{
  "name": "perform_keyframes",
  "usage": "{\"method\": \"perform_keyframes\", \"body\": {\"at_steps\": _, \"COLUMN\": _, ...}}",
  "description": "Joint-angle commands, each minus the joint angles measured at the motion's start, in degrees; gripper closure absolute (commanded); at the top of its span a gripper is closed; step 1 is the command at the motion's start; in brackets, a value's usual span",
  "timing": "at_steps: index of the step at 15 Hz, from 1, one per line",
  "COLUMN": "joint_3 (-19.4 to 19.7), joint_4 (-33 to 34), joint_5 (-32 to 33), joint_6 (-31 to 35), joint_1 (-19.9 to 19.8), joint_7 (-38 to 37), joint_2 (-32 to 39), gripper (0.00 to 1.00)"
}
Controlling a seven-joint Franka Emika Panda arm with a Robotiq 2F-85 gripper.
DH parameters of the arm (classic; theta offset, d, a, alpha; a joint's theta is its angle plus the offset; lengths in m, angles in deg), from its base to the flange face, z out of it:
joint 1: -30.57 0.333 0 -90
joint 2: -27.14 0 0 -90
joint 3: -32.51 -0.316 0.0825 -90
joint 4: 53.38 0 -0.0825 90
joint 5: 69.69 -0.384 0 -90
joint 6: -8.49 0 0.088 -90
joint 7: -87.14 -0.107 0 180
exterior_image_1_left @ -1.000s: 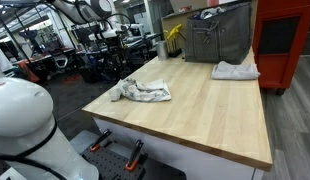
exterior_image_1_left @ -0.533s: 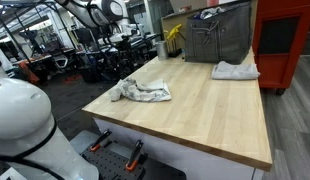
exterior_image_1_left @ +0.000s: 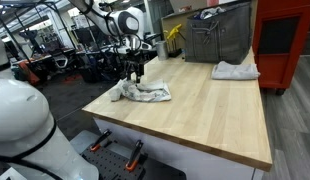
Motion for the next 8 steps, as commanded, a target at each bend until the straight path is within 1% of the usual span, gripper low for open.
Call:
{"method": "perform_keyframes", "body": {"at_steps": 1, "joint_3": 1.6, "joint_4": 1.5, "joint_5": -6.5, "joint_6": -0.9, "joint_1": -1.8, "joint_7": -3.2, "joint_2": -0.5, "gripper": 0.0}}
{"method": "perform_keyframes", "body": {"at_steps": 4, "joint_3": 2.8, "joint_4": 1.0, "joint_5": -10.7, "joint_6": 1.4, "joint_1": -2.8, "joint_7": -6.5, "joint_2": -0.9, "gripper": 0.0}}
{"method": "perform_keyframes", "body": {"at_steps": 6, "joint_3": 3.2, "joint_4": 0.3, "joint_5": -11.5, "joint_6": 4.2, "joint_1": -2.7, "joint_7": -10.0, "joint_2": -0.3, "gripper": 0.0}}
{"method": "perform_keyframes", "body": {"at_steps": 8, "joint_3": 3.0, "joint_4": 0.4, "joint_5": -10.4, "joint_6": 7.3, "joint_1": -2.0, "joint_7": -12.8, "joint_2": 0.9, "gripper": 0.0}}
